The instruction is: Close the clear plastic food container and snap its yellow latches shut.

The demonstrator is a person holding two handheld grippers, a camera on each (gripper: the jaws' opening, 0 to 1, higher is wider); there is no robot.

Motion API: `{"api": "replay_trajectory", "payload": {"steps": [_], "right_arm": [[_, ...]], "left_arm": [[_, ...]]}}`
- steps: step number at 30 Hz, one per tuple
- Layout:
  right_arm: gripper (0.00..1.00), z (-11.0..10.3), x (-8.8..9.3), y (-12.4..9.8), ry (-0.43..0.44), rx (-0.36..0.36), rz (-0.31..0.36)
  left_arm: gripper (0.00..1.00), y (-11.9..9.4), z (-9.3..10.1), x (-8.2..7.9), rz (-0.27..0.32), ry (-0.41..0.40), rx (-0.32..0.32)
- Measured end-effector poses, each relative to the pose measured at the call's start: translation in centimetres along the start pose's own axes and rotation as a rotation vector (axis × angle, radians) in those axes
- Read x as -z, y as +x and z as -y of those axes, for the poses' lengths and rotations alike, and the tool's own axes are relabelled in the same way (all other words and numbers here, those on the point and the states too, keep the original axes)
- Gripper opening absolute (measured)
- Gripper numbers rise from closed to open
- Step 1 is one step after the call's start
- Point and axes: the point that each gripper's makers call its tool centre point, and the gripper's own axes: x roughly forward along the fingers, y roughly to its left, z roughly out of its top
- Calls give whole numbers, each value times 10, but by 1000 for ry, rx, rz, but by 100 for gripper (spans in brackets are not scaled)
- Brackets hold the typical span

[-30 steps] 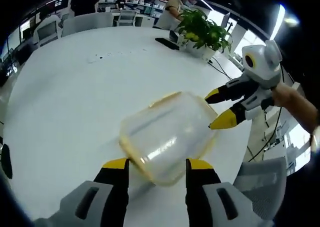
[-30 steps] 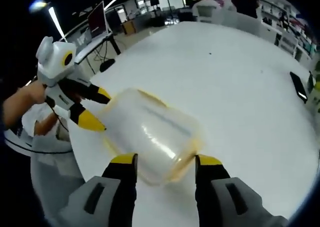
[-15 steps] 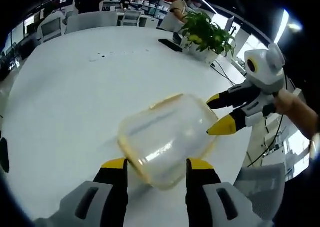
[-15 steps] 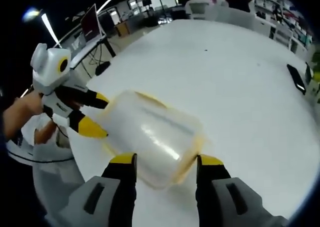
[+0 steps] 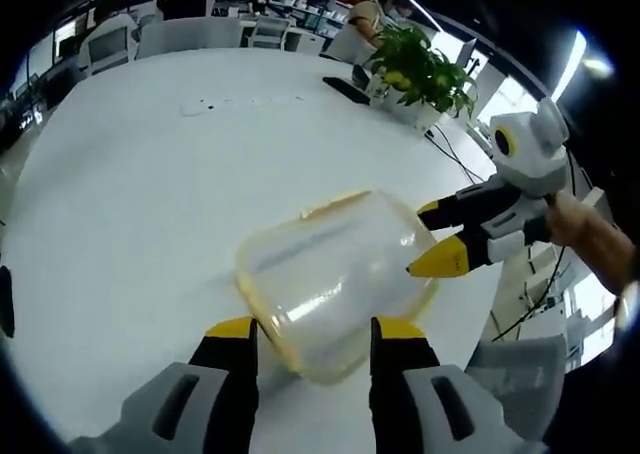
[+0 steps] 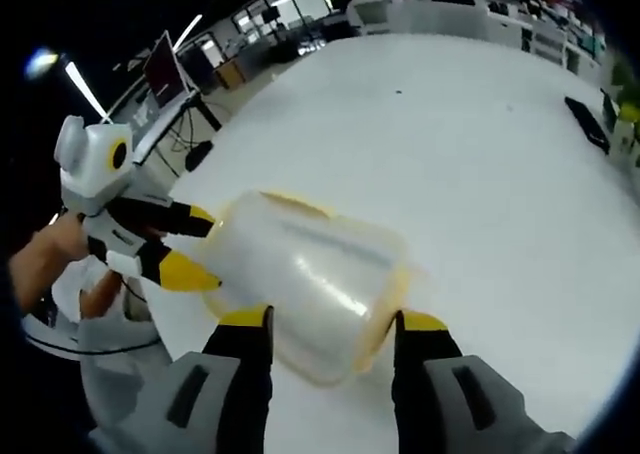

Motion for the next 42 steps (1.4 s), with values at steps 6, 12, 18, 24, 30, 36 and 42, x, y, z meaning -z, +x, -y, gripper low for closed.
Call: {"api": "replay_trajectory", "payload": {"steps": [6,12,18,24,30,36,42], "right_arm": [[45,0,0,0,7,11,-3],[45,-5,3,0,17,12,0],[45,-12,6,2,19,14,-2],[45,-20,11,2,19,15,-5],[45,-29,17,2,19,17,-3],[45,-40,23,3,24,20,3],[45,-47,27,3,26,24,-1]], "left_arm": [[38,0,0,1,5,1,0],[38,-2,-3,4,-1,-2,6],[38,-7,-5,10,-11,0,10],[38,-12,-6,18,-11,-1,11],[38,-18,-7,26,-14,-1,13],[38,-25,-8,36,-20,1,16],[38,-28,-8,41,-22,3,16]]}}
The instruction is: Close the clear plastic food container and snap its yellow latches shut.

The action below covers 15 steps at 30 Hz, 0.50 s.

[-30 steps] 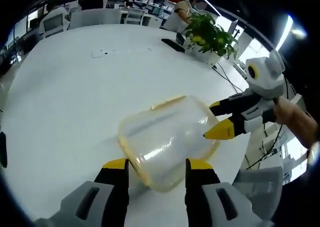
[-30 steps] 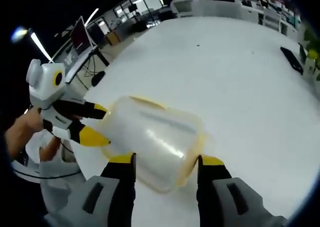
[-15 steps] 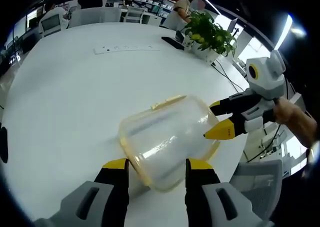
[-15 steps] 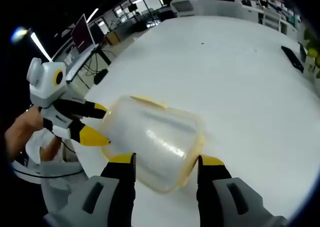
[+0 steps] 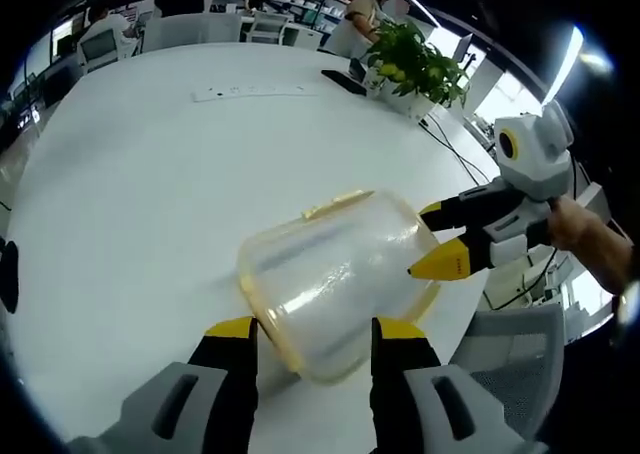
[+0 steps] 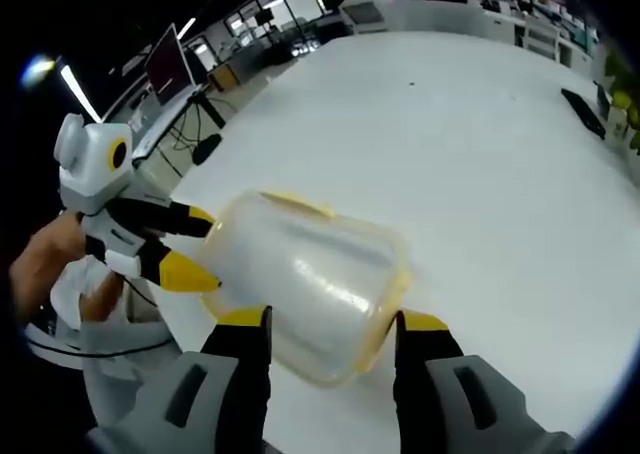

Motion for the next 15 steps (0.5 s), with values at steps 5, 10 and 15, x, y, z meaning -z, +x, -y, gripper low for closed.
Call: {"api": "replay_trajectory", "payload": {"steps": [5,10,15], "right_arm": [[45,-4,4,0,0,0,-3],[45,-12,11,-1,-5,-4,-10],[46,-18,17,-3,-7,-6,-8]], "left_arm": [[38,-4,1,6,1,-1,0],[38,-9,3,15,2,-7,-1],[38,-12,4,23,-3,-7,-2]]}}
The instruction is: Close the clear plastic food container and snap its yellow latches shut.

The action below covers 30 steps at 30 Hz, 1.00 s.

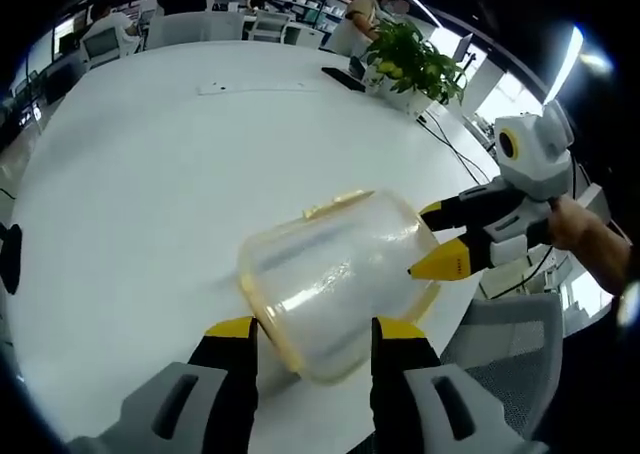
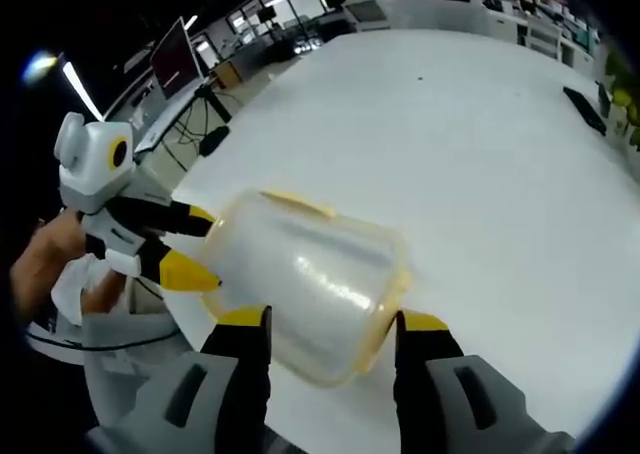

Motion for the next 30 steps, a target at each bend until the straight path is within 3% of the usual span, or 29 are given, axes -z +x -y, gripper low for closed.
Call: {"api": "replay_trajectory", "payload": {"steps": [8,20,24,30], "right_arm": [[46,-6,6,-2,-1,-2,-7],[47,-7,9,-3,1,-19,-5],[46,-6,8,-4,-29,-32,2],[41,-2,2,-9,-124,-23,18]], "left_arm": [[38,-5,3,10,-3,-6,-1],[40,-7,3,11,17,-3,5],[40,-8,3,10,20,34,8],[40,-13,4,9,15,155,4]]}}
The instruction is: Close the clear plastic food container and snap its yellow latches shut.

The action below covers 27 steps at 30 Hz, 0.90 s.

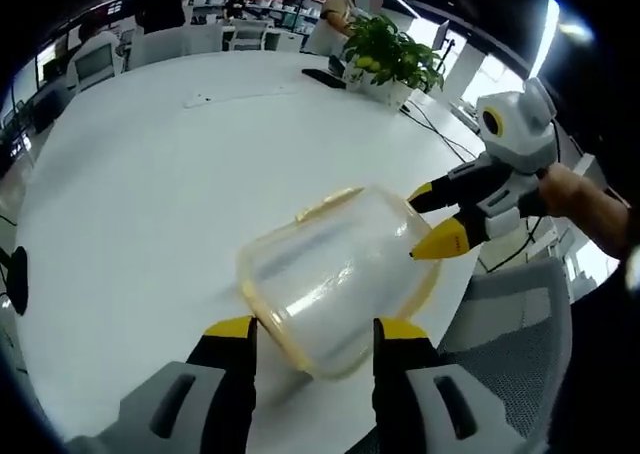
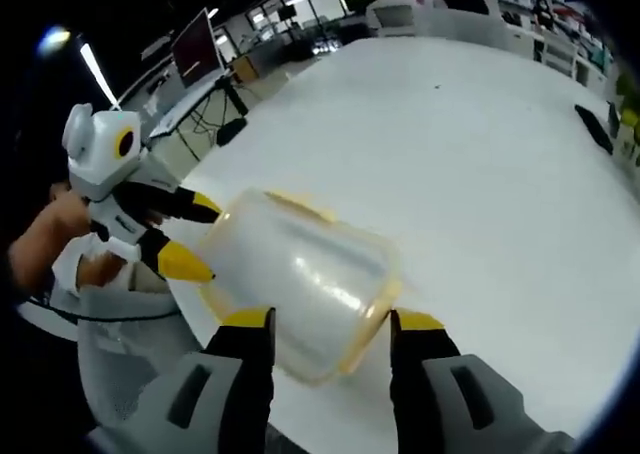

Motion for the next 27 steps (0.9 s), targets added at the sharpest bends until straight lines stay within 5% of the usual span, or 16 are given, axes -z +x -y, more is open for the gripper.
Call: {"api": "replay_trajectory", "payload": {"steps": [13,27], "right_arm": [[31,1,-19,-14,-191,-19,37],[18,-11,-39,-8,-351,-107,44]], "left_arm": [[35,-16,1,-21,38,166,-5],[24,-7,29,-34,33,397,96]]}}
